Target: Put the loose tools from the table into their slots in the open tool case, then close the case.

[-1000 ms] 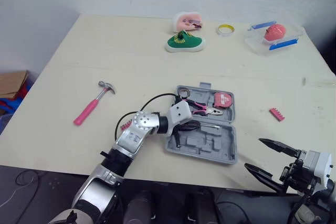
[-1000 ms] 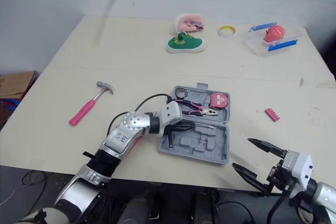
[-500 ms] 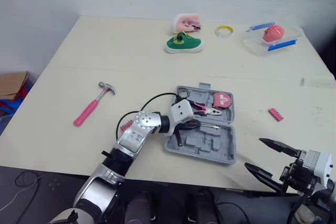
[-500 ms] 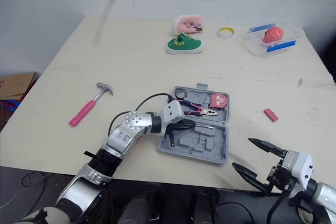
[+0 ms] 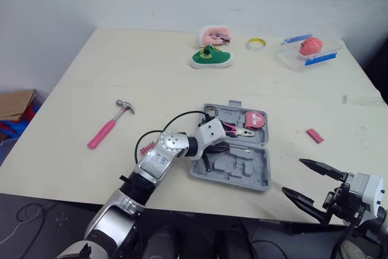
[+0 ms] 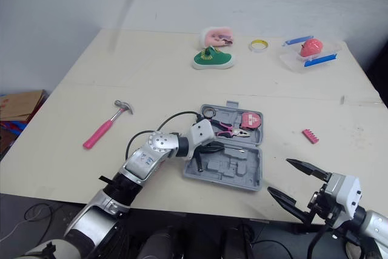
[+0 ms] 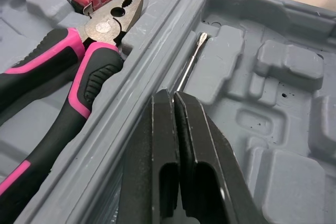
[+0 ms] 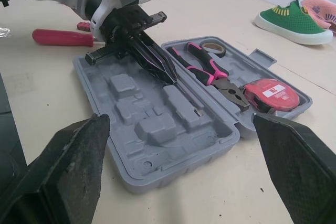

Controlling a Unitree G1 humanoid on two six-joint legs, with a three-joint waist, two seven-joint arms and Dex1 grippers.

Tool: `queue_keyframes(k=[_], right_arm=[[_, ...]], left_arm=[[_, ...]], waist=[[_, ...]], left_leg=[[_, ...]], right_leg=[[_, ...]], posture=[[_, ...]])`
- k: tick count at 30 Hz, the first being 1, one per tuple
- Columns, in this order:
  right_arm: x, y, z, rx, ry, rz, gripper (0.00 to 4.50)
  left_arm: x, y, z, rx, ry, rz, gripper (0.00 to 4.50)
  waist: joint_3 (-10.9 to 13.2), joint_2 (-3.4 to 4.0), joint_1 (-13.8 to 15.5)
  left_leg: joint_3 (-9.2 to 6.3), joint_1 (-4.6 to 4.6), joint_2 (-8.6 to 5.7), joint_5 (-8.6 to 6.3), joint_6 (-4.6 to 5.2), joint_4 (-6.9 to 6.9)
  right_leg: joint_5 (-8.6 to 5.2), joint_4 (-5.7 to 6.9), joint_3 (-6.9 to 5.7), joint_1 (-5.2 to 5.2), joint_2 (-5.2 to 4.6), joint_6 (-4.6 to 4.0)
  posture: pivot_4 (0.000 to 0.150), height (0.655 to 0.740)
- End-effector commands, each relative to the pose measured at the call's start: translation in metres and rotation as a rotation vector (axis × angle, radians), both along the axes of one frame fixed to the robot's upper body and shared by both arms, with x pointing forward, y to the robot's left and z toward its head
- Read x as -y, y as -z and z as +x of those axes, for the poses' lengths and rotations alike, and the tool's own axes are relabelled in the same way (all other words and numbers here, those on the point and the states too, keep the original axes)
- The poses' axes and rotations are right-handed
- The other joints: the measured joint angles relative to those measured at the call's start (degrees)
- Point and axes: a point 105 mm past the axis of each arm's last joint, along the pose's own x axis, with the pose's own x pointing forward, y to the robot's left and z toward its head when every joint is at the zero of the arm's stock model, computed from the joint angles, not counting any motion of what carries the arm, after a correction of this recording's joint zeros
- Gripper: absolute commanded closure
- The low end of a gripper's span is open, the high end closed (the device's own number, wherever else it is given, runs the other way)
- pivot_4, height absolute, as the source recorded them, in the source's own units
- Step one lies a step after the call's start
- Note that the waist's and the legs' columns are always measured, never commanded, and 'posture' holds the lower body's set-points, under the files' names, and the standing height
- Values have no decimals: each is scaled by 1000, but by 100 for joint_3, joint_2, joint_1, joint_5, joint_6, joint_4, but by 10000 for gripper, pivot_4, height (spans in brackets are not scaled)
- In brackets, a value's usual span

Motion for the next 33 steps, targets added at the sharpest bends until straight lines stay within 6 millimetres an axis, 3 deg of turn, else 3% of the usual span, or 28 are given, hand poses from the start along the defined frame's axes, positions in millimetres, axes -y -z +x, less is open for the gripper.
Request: queue_keyframes(k=[1,7,9,12,14,16,20,21,24,25,30,31,33], right_arm=[[-1,-9,-1,30,-12,-10,0],[2,-11,0,34,-7,-17,0],[3,-12,1,34,-6,-20,0],[4,-13,1,35,-5,-19,0],[13,-17,0,39,4,-32,0],[26,-22,-1,35,15,-78,0],[51,-33,-1,48,45,-164,0],[58,-36,0,57,57,-178,0],[76,-45,2,94,101,-226,0],[82,-46,2,104,115,-240,0],[110,-50,3,142,174,-305,0],[114,-51,3,148,186,-309,0],[125,-51,3,161,218,-325,0]], left_arm=[[-11,10,-3,-60,5,34,44353],[-28,-21,1,47,45,58,44353],[-20,-52,-6,95,115,-107,44353],[-19,-82,-15,137,188,-277,44353],[-43,-109,-25,243,271,-414,44353],[-74,-117,-17,307,219,-419,44353],[-129,-112,-4,270,67,-346,44353],[-142,-112,-4,267,30,-341,39189],[-181,-104,-8,254,-79,-285,29158],[-194,-101,-9,253,-124,-262,22722],[-271,-88,-17,284,-392,-120,2746],[-279,-87,-19,289,-420,-109,439],[-299,-90,-22,331,-487,-104,439]], waist=[[1,2,-4],[24,25,-17],[32,34,-8],[42,30,12],[43,31,3],[48,36,-34],[60,37,-67],[63,37,-60],[72,27,-31],[74,22,-28],[79,20,-24],[80,18,-17],[82,18,-2]], left_leg=[[0,-2,1,0,0,0],[4,-12,11,7,9,-1],[5,-13,12,6,8,-2],[4,-31,11,10,15,0],[4,-37,10,10,17,3],[8,-36,10,11,10,1],[20,-21,20,11,7,-5],[19,-22,22,8,14,-5],[18,-23,22,7,14,-3],[18,-24,21,6,13,-4],[20,-41,22,1,7,-13],[23,-43,22,1,8,-17],[22,-46,22,-2,4,-19]], right_leg=[[0,0,0,-2,0,-1],[-5,3,-2,-18,11,-9],[-6,3,-2,-20,12,-11],[-6,2,-2,-33,10,-11],[-5,-3,-2,-34,9,-10],[-6,-8,-2,-34,10,-10],[-9,-2,-4,-31,26,-17],[-9,1,-4,-33,27,-17],[-9,1,-2,-33,24,-17],[-9,-1,-1,-35,21,-17],[-10,-6,5,-61,18,-19],[-11,-6,6,-66,18,-20],[-12,-8,5,-70,17,-22]], posture=[[1500,7400],[1500,7400],[1500,7400],[1500,7400],[1500,7400],[1500,7400],[1500,7400],[1500,7400],[1500,7400],[1500,7400],[1500,7400],[1500,7400],[1500,7400]])
